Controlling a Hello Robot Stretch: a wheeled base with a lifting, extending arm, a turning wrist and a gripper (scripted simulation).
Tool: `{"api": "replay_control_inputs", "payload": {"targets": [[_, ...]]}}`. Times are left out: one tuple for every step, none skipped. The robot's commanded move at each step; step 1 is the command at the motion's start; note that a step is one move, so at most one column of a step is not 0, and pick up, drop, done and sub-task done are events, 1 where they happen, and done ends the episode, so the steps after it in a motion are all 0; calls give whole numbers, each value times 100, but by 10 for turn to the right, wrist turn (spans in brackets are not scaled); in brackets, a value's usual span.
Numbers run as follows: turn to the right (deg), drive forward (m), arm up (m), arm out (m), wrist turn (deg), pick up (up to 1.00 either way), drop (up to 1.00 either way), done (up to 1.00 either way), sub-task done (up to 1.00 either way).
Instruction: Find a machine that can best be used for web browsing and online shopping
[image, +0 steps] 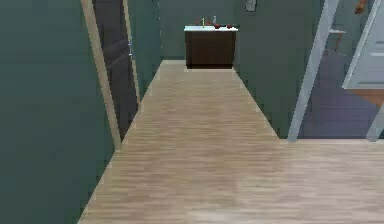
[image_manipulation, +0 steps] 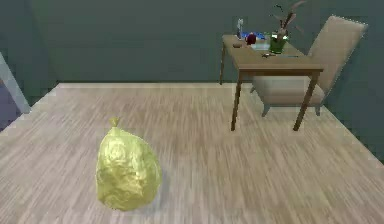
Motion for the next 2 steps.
{"api": "replay_control_inputs", "payload": {"targets": [[90,0,0,0,0,0,0,0,0],[0,90,0,0,0,0,0,0,0]]}}
